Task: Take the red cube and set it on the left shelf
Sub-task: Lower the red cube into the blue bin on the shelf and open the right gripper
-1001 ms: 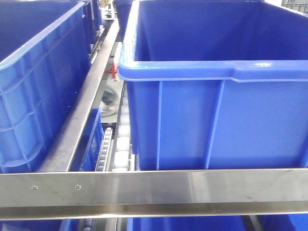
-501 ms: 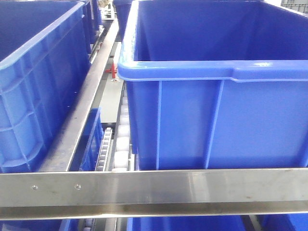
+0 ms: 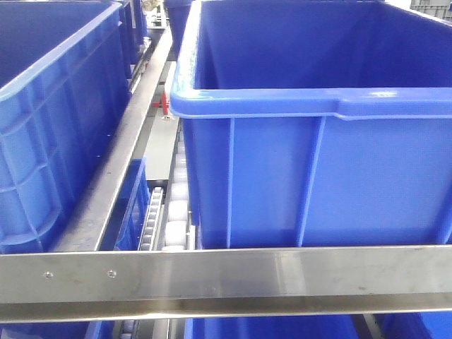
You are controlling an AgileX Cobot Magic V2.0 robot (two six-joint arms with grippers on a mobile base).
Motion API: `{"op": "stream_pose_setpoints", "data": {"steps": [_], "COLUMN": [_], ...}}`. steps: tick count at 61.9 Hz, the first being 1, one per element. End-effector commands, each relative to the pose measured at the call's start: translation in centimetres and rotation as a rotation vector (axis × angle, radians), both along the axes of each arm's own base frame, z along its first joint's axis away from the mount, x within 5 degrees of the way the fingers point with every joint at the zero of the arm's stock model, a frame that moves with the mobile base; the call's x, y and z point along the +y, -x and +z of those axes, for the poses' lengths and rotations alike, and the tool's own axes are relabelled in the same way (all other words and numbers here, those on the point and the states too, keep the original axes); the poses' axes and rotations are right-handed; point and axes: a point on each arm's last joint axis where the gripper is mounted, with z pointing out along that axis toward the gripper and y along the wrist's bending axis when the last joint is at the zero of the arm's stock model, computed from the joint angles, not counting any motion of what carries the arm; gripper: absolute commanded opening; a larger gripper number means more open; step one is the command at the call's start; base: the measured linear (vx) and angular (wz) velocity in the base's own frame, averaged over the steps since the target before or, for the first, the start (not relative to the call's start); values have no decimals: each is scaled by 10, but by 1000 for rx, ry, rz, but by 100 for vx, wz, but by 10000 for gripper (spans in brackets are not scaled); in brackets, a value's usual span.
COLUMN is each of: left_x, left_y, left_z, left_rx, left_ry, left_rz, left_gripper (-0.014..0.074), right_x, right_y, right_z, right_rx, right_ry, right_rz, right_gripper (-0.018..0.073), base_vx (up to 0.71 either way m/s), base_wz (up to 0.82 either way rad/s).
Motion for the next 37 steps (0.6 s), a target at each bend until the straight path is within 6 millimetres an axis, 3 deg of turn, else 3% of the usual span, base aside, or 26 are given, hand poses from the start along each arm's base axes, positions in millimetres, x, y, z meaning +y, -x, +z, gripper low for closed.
{"op": "stream_pose_setpoints", "data": {"steps": [1,8,15,20,27,31,37], "left_x": [1,1,1,1,1,1,1], "left_y": [-1,-1,-1,-1,-1,-1,-1], "left_z": [0,0,0,0,0,0,0], "left_rx": [-54,-54,-54,-54,-54,-54,-54], "left_ry": [16,16,16,16,16,16,16], "left_rz": [12,12,12,12,12,12,12], "left_gripper": [106,106,106,106,106,106,106], "right_x": [22,54,75,86,93,95,94], "right_y": [-30,-66,-87,-97,-103,-103,-100], "right_z": [27,20,14,6,0,-2,-1], "right_rx": [-116,-32,50,102,117,123,142], "right_ry": [-15,10,43,77,107,112,117], "right_rz": [77,161,206,227,247,252,248], "right_gripper": [57,58,83,177,446,552,585], "base_vx": [0,0,0,0,0,0,0], "base_wz": [0,0,0,0,0,0,0]}}
